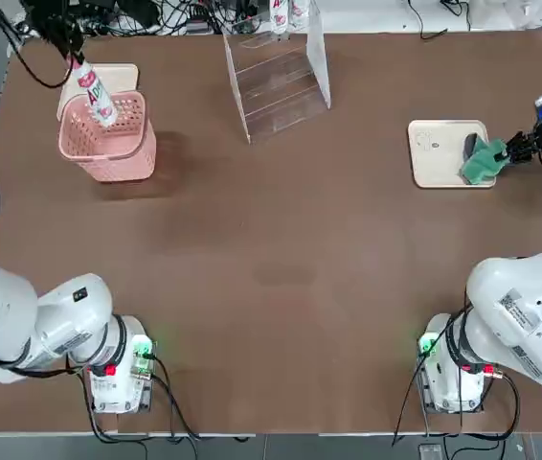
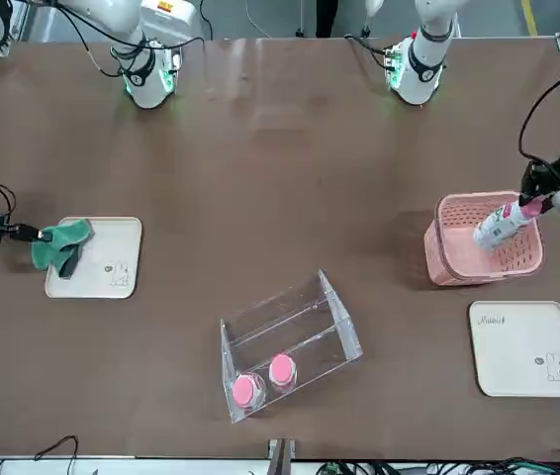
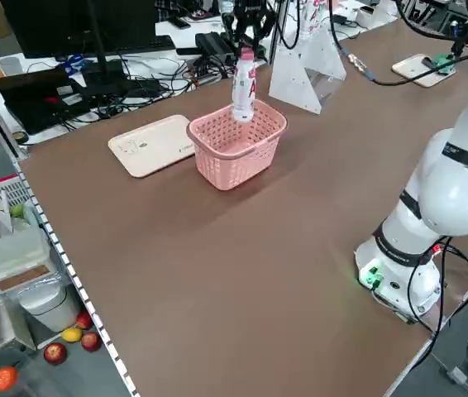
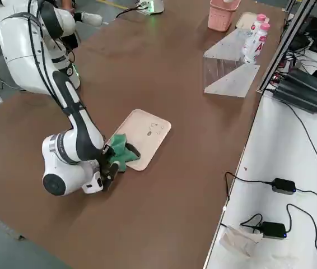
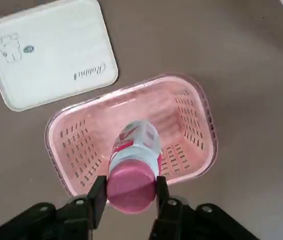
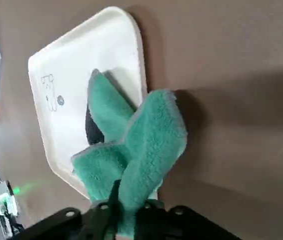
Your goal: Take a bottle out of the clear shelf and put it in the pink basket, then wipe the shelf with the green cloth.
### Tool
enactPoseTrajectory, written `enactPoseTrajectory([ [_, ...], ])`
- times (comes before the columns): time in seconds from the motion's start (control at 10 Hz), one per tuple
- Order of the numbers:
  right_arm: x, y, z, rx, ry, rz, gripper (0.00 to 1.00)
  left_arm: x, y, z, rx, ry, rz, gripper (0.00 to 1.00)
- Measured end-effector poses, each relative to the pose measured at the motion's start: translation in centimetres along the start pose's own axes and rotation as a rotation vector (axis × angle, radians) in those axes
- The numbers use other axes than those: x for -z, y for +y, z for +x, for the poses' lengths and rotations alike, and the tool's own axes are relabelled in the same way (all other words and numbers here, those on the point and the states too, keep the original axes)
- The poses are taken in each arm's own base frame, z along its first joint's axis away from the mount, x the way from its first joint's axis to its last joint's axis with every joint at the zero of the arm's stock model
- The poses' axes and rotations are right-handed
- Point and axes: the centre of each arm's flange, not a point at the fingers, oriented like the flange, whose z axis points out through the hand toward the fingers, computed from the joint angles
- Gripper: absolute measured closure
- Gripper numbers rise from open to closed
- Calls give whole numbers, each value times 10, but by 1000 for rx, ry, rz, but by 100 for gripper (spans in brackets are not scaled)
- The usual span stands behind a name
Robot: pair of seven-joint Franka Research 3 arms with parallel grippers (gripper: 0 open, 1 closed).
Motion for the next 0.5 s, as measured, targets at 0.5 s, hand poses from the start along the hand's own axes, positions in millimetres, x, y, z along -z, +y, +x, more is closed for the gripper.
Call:
enactPoseTrajectory([
  [0.5,-14,-52,33,51,-45,73,93,-36,-28,-12,37,-56,-40,56],
])
